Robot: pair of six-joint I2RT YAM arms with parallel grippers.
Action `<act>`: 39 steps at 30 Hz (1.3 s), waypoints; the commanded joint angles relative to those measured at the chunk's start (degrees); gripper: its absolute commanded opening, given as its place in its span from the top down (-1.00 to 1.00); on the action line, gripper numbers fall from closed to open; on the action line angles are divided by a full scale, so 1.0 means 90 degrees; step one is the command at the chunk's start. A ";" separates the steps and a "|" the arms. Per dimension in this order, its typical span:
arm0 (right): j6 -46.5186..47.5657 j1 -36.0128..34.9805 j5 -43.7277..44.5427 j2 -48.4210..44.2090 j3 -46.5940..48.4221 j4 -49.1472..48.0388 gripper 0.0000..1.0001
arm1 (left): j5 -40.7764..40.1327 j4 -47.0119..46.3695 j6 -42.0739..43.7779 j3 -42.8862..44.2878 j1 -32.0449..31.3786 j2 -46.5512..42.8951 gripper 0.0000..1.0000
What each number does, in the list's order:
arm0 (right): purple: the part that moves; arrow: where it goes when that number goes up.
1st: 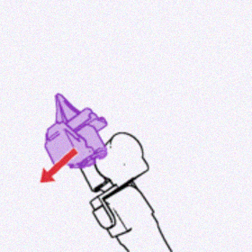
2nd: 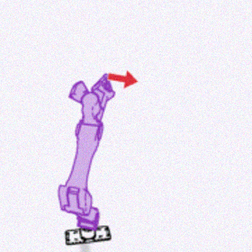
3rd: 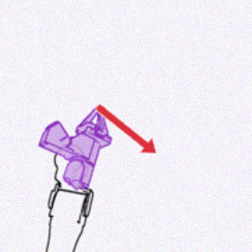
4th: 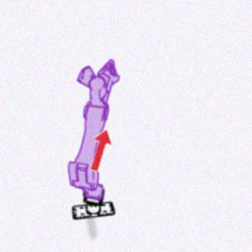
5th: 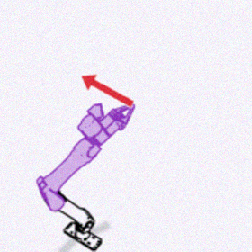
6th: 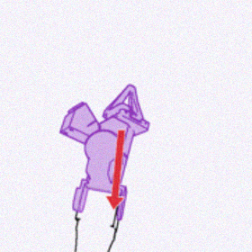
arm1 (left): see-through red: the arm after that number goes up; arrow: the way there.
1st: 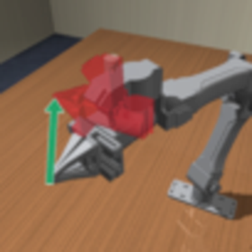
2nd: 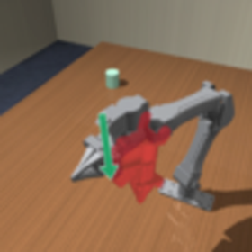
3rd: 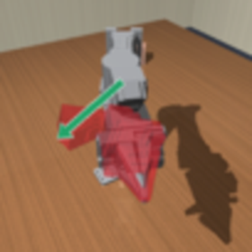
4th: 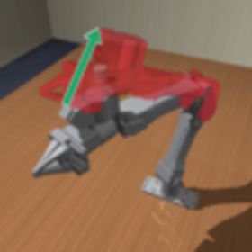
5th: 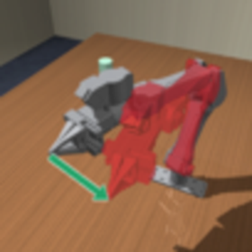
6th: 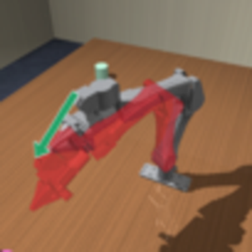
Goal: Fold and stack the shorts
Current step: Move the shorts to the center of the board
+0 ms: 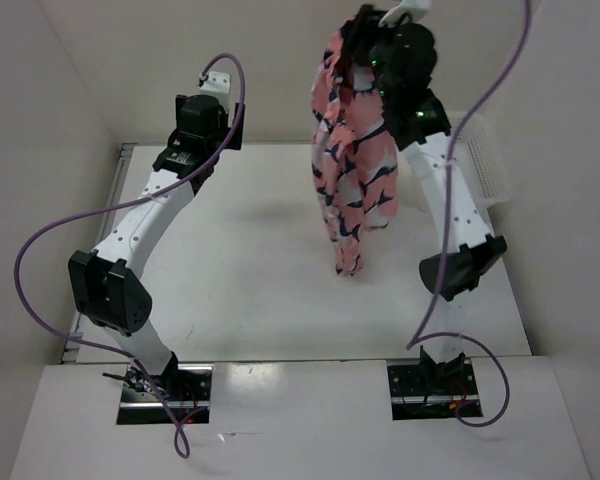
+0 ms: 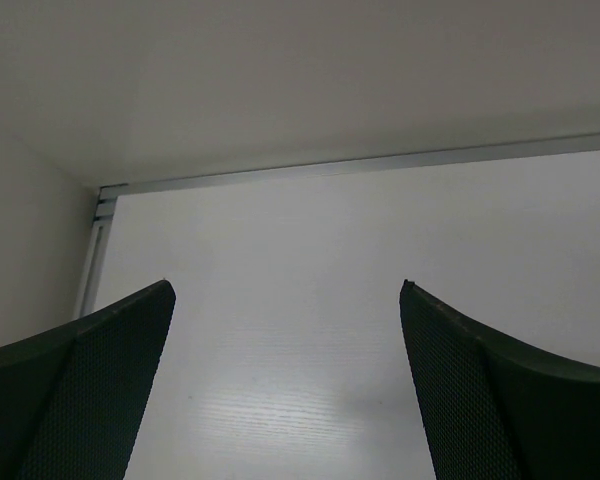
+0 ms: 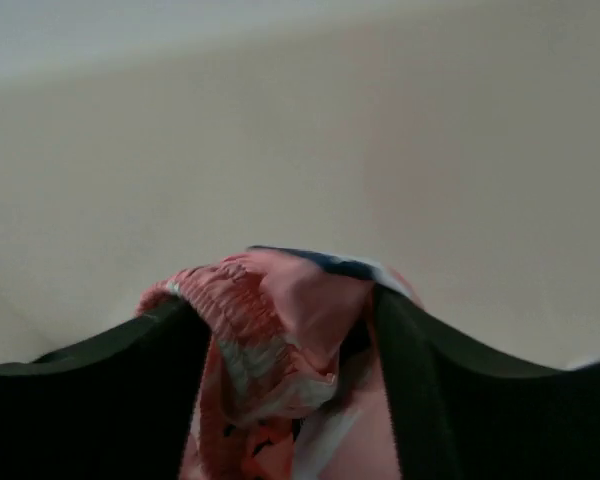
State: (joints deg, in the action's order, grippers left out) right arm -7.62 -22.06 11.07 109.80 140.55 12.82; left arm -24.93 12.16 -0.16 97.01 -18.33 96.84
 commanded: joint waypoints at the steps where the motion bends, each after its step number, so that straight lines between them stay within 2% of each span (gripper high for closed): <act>1: -0.0385 0.0030 0.0558 0.0825 -0.0517 0.0664 -0.47 | -0.0415 -0.0307 0.0018 -0.0183 0.0337 -0.0291 -1.00; 2: -0.0384 0.0030 0.0557 0.0934 -0.0645 0.0772 -0.88 | -0.0307 -0.0200 0.0018 -0.0299 0.0337 -0.0378 -1.00; 3: -0.0326 0.0030 0.0683 0.0935 -0.0820 0.0841 -0.98 | 0.0071 0.0130 0.0018 -0.0397 0.0337 -0.0505 -1.00; 7: -0.0160 0.0321 0.0431 0.0789 -0.1805 0.0987 -0.98 | 0.1020 0.1303 0.0018 -0.0992 0.0172 -0.0788 -1.00; 10: 0.0316 0.0508 -0.0748 0.0331 -0.2517 0.0988 -0.98 | 0.1645 0.2192 0.0018 -0.1762 -0.0072 -0.0965 -1.00; 11: 0.0445 0.0508 -0.1486 0.0126 -0.2714 0.1075 -0.98 | 0.1821 0.2493 0.0018 -0.1930 -0.0237 -0.1052 -1.00; 14: 0.0388 0.0508 -0.2224 -0.0060 -0.3438 0.1154 -0.90 | 0.2845 0.2924 0.0018 -0.2301 -0.0541 -0.1053 -1.00; 17: 0.0329 0.0508 -0.2013 -0.0061 -0.3916 0.1154 -0.76 | 0.3579 0.2839 0.0018 -0.2526 -0.0951 -0.0897 -1.00; 18: 0.0387 0.0508 -0.1625 -0.0061 -0.4140 0.1096 -0.71 | 0.3677 0.2770 0.0018 -0.2663 -0.1020 -0.0829 -1.00; 22: 0.1304 0.0508 -0.0890 -0.0139 -0.5077 0.0861 -0.71 | 0.3415 0.2185 0.0018 -0.2722 -0.1079 -0.0215 -1.00; 24: 0.1713 0.0586 -0.0830 -0.0237 -0.5817 0.0803 -0.79 | 0.3482 0.2125 0.0018 -0.2547 -0.1079 0.0059 -1.00; 25: 0.1860 0.0586 -0.0830 -0.0392 -0.6083 0.0802 -0.95 | 0.3550 0.2019 0.0018 -0.2469 -0.1079 0.0360 -1.00; 26: 0.2036 0.0586 -0.0830 -0.0451 -0.6347 0.0802 -0.98 | 0.3551 0.1863 0.0018 -0.2266 -0.1079 0.0528 -1.00; 29: 0.2623 0.0586 -0.0557 -0.0627 -0.7478 0.0725 -0.98 | 0.2919 0.1403 0.0018 -0.1904 -0.1079 0.1192 -1.00; 31: 0.2887 0.0645 -0.0489 -0.0715 -0.7744 0.0656 -0.98 | 0.2839 0.1248 0.0018 -0.1503 -0.1137 0.1524 -1.00; 34: 0.3062 0.0645 -0.0556 -0.0871 -0.8096 0.0656 -0.98 | 0.3198 0.1168 0.0018 -0.1346 -0.1195 0.1652 -1.00; 37: 0.3637 0.0645 -0.0887 -0.0872 -0.8477 0.0811 -0.84 | 0.3833 0.1100 0.0018 -0.1346 -0.1196 0.1711 -1.00; 38: 0.3891 0.0645 -0.1217 -0.0794 -0.8652 0.0909 -0.70 | 0.3960 0.1013 0.0018 -0.1404 -0.1254 0.1769 -0.96; 39: 0.4125 0.0645 -0.1336 -0.0726 -0.8712 0.1113 -0.58 | 0.4135 0.0954 0.0018 -0.1510 -0.1255 0.1770 -0.83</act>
State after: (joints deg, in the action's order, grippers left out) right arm 21.69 -16.49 3.18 103.59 65.01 20.49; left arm 6.28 23.90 -0.16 82.76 -28.80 112.05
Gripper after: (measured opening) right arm 0.823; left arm 0.936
